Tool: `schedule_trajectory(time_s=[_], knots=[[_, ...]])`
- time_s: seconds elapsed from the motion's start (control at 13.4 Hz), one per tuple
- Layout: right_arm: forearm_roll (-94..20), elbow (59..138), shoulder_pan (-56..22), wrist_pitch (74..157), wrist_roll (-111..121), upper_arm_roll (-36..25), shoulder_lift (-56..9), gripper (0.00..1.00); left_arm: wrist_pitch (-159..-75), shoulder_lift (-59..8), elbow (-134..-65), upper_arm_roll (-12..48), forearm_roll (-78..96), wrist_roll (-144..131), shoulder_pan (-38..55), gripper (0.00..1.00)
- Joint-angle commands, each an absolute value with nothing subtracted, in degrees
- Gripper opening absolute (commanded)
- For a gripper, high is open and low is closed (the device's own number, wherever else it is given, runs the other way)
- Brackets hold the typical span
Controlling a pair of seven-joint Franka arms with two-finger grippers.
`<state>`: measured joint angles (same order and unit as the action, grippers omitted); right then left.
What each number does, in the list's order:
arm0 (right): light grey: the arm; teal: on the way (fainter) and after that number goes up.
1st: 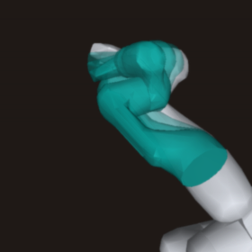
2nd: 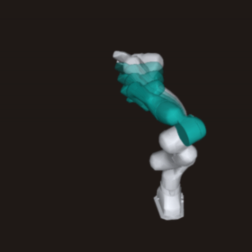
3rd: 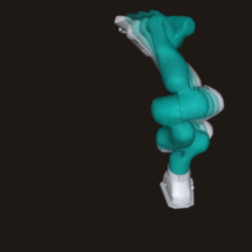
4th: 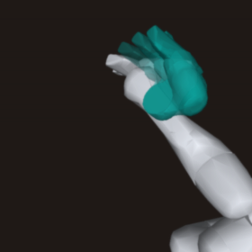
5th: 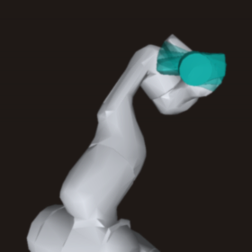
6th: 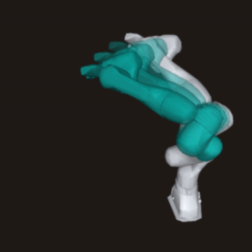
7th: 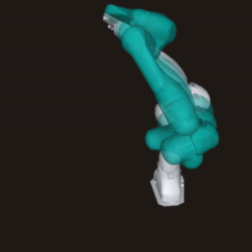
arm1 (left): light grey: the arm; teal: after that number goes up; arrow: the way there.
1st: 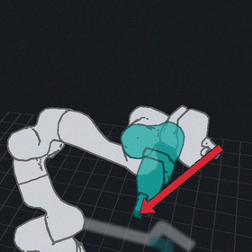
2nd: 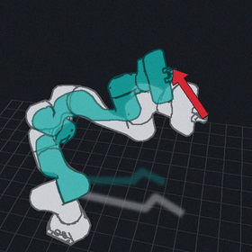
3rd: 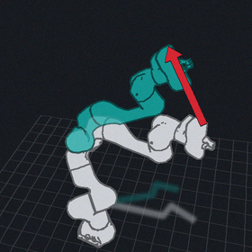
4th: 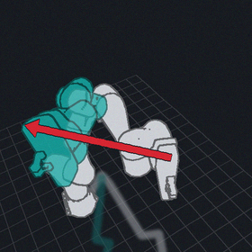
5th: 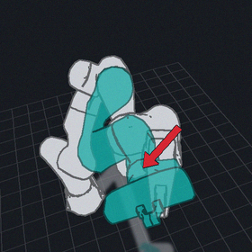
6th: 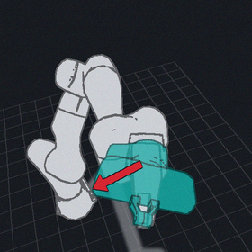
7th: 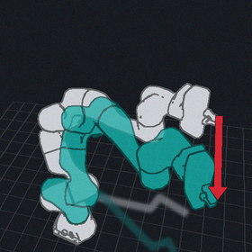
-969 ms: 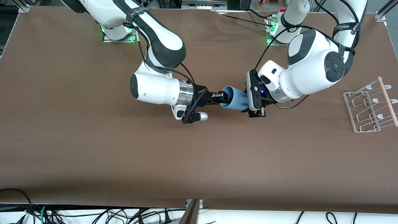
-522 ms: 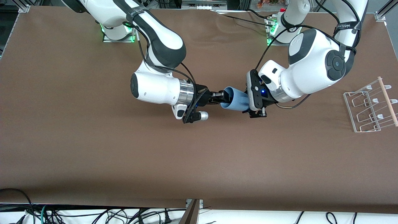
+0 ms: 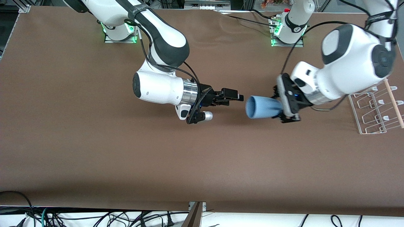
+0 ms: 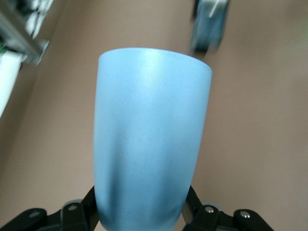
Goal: Transfer cup to left arm and place on rack
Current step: 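Open the right gripper and release the cup to the left gripper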
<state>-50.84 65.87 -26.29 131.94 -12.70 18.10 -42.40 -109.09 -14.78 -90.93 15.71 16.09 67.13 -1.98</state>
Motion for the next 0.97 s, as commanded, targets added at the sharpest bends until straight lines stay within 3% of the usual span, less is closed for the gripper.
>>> schedule_trajectory(time_s=[0.0,0.52,0.89], knots=[[-50.0,65.8,-23.9,128.9,-12.1,18.3,-41.4,1.0,-107.8,-7.5,-99.2,16.1,12.5,67.1,-8.5,0.0],[-28.3,65.9,-17.8,115.2,-11.8,18.4,-37.6,1.0,-104.2,-3.8,-103.7,15.6,-5.9,67.0,-22.3,0.0],[-15.0,69.5,-14.5,110.5,-11.2,16.4,-32.7,1.0,-102.2,-4.0,-108.1,15.1,-31.3,63.3,-23.9,0.0]])
